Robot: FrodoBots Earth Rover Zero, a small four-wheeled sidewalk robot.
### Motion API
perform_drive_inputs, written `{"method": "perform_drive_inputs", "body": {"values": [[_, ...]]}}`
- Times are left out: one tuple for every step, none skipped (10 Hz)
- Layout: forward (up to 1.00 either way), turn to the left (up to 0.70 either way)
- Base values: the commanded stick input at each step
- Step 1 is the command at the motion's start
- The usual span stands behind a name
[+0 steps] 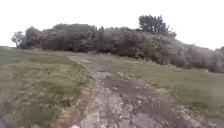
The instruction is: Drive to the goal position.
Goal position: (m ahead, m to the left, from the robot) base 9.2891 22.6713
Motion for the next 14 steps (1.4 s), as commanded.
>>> {"method": "perform_drive_inputs", "body": {"values": [[1.0,0.0],[1.0,0.0],[1.0,0.0],[1.0,0.0],[1.0,0.0],[1.0,0.0],[1.0,0.0],[1.0,0.0],[1.0,0.0],[1.0,0.0],[1.0,0.0],[1.0,0.0],[1.0,0.25],[1.0,0.27]]}}
